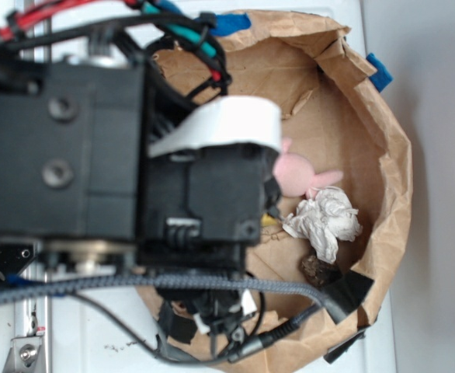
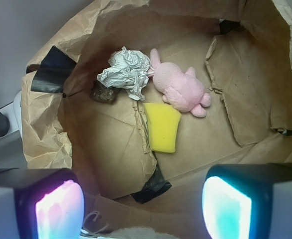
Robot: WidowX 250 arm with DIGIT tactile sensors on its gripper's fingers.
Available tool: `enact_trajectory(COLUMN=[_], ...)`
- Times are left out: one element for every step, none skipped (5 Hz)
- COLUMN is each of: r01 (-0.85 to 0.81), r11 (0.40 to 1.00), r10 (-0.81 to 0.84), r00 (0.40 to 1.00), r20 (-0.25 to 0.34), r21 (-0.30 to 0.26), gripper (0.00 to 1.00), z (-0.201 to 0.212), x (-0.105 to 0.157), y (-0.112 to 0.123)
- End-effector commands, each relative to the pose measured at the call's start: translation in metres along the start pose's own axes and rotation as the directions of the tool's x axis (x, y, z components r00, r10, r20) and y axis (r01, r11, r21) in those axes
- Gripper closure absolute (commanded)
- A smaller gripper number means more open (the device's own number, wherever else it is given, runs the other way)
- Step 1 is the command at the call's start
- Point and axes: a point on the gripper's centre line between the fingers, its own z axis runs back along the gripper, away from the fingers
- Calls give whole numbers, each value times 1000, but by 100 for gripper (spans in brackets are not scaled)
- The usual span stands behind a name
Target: Grab the green sponge.
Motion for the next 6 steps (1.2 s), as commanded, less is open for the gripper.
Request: enact_trajectory(r01=[-40, -35, -18, 11, 6, -15], r11=[997, 996, 994, 993, 994, 997], r10=[39, 36, 21, -8, -2, 17], r00=[999, 999, 999, 1000, 999, 999], r20=[15, -8, -26, -26, -32, -31], r21=[66, 82, 108, 115, 108, 79], gripper=[0, 0, 0, 0, 0, 0], z=[-43, -80, -103, -109, -117, -121], x=[31, 36, 32, 27, 34, 32], y=[20, 33, 41, 45, 53, 55])
